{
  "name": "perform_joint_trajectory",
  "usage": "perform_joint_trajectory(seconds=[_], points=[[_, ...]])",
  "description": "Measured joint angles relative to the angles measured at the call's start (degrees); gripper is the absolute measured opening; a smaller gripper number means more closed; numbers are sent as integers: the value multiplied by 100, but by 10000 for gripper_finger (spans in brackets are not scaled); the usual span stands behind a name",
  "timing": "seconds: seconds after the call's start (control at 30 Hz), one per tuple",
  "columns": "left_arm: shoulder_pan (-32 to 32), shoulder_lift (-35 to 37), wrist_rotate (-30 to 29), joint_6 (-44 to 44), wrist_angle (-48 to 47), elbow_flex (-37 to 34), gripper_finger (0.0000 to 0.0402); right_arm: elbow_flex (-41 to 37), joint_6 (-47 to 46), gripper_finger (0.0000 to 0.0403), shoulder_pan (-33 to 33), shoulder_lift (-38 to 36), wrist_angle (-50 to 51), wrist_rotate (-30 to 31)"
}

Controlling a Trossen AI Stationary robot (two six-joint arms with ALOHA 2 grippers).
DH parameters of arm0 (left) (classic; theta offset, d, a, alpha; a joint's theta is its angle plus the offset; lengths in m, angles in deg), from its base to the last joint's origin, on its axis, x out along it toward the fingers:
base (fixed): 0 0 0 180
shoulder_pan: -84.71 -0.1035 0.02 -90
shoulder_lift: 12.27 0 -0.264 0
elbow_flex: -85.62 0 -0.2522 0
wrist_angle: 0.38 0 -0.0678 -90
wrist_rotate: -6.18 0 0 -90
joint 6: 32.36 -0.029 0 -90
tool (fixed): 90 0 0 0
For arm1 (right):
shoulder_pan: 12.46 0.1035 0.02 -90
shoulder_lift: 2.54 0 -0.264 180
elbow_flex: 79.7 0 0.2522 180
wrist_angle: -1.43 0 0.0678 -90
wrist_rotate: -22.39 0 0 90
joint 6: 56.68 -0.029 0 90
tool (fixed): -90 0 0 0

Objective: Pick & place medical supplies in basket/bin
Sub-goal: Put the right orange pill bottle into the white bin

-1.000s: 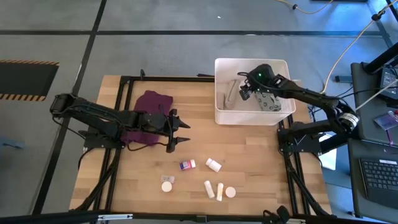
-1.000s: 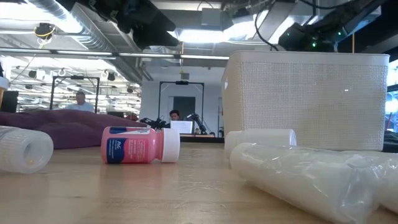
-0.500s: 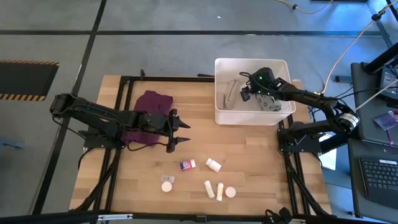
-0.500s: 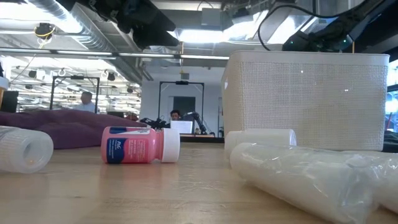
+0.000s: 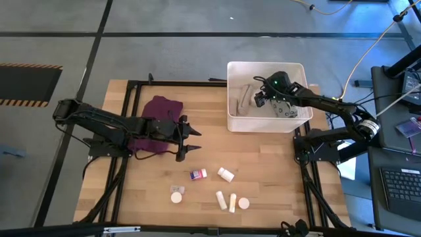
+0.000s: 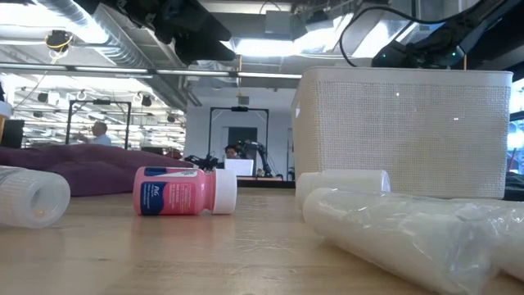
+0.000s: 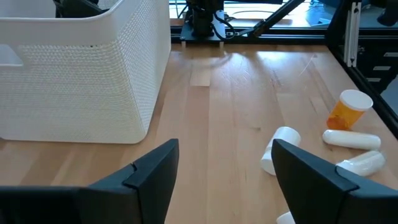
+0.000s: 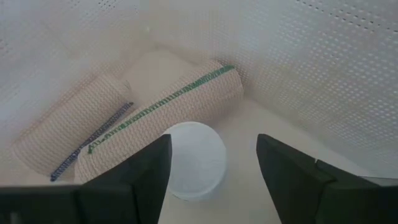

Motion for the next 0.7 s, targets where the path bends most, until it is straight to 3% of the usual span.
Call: perform_joint_trajectory(seconds=[0.27,0.5,0.7], points=[[0,0,0,0,0,0,251,565,158,238,1,-2,161,-1],[0,0,0,0,-2,0,250,2082,313,238,169,-4,1551,1],[1,0,0,0,-2,0,251,3463,593,238,849,-4,2714,-2]])
